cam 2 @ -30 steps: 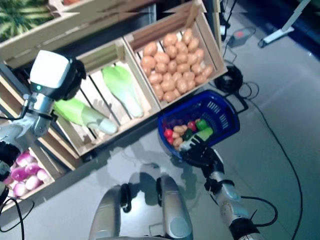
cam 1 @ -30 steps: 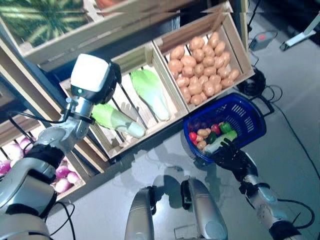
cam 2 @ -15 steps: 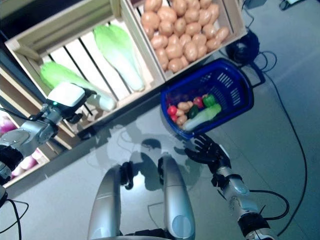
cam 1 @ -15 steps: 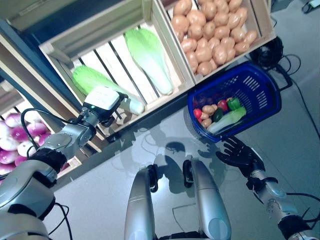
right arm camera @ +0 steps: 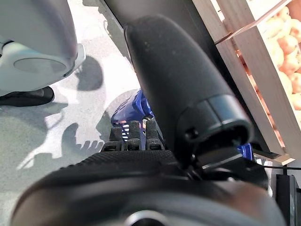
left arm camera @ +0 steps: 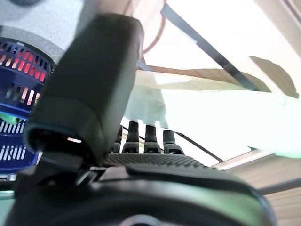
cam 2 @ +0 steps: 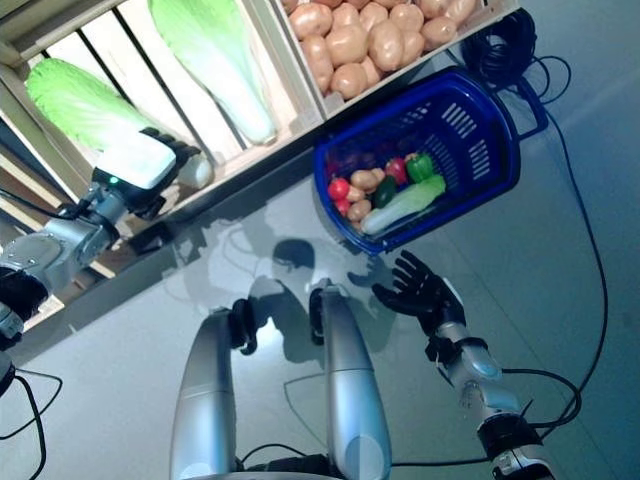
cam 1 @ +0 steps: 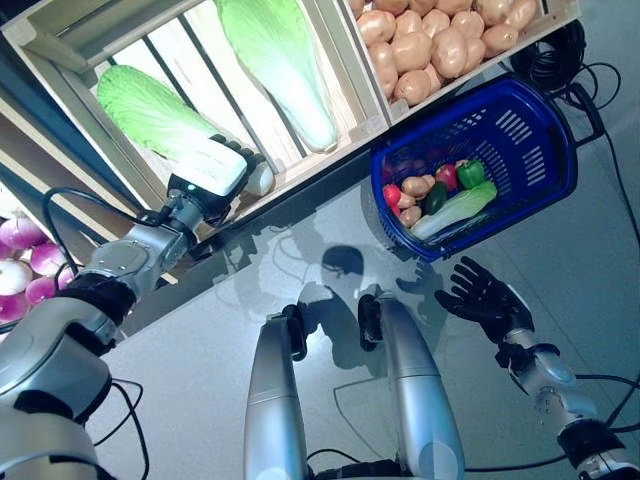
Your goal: Put vegetables into the basket
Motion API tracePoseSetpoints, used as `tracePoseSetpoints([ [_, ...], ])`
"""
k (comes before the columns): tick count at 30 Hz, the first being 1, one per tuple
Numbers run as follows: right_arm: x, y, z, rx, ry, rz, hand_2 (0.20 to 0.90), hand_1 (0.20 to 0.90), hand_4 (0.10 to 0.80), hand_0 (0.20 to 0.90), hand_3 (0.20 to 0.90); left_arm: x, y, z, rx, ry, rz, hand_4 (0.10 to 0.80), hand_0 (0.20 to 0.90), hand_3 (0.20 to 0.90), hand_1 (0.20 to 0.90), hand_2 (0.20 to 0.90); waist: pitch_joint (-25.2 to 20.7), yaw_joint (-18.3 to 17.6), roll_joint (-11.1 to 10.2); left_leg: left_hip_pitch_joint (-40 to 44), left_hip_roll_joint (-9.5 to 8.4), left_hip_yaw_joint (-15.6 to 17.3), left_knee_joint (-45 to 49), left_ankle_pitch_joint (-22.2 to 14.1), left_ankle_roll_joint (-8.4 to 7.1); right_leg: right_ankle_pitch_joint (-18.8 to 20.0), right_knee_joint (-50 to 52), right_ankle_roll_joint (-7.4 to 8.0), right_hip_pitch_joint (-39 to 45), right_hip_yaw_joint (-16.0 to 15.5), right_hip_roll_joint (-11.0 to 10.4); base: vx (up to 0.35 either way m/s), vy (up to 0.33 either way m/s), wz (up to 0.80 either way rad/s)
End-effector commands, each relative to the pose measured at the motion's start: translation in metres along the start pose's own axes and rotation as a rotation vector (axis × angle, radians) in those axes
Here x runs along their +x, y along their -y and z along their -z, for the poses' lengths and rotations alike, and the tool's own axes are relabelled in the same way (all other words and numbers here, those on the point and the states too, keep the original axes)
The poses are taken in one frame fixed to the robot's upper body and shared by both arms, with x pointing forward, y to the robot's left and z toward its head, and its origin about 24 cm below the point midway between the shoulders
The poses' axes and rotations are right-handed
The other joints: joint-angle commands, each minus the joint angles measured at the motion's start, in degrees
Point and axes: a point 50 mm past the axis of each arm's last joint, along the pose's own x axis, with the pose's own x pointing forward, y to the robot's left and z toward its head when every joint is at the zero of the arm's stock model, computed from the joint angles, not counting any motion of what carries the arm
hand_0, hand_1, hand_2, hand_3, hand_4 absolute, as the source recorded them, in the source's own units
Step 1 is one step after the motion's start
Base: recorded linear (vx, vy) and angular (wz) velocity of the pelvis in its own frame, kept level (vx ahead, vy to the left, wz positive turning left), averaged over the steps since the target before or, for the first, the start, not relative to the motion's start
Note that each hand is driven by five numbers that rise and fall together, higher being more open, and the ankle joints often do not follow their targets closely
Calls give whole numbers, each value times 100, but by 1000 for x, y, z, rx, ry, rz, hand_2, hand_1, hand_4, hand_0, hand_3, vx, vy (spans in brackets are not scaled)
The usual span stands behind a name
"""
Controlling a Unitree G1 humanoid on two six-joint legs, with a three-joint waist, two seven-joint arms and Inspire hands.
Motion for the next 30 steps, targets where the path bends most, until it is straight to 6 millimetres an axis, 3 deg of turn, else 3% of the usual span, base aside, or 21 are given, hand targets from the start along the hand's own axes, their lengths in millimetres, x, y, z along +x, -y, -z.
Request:
tracePoseSetpoints([
  [1, -3, 11, -34, -37, 164, -13, 900, 900, 800, 900, 900, -2, -40, 43, 204, -118, -270, 800, 900, 900, 900, 900, -24, -35, -5, 227, -89, 593, -368, 312, 525, 952, -811, 40, 407, -164, 25, 0, 0, 0],
  [6, -5, 10, -27, -32, 172, -3, 900, 900, 800, 900, 900, -10, -44, 57, 357, -174, -428, 800, 900, 900, 900, 900, -23, -9, -16, 115, -70, 573, -365, 323, 503, 941, -804, 30, 317, -174, 29, -13, -13, 0],
  [13, -2, 8, -22, -26, 168, 9, 900, 900, 800, 900, 900, -12, -36, 58, 435, -220, -426, 800, 900, 900, 900, 900, -22, 25, -40, -80, -70, 533, -353, 326, 494, 922, -732, 23, 114, -186, 46, -4, -3, 0],
  [20, 3, 6, -33, -42, 194, 15, 900, 900, 800, 900, 900, -9, -35, 62, 422, -243, -378, 800, 900, 900, 900, 900, -22, -1, -49, -523, -54, 493, -216, 327, 495, 933, -590, 4, -315, -162, 42, -12, 26, 0],
  [30, 6, 15, -48, -33, 244, 78, 900, 900, 800, 900, 900, 12, -64, 60, 451, -204, -420, 800, 900, 900, 900, 900, -22, -45, -96, -1573, -144, 377, 81, 332, 517, 1063, -328, 14, -1340, -113, 53, -38, 40, 1],
])
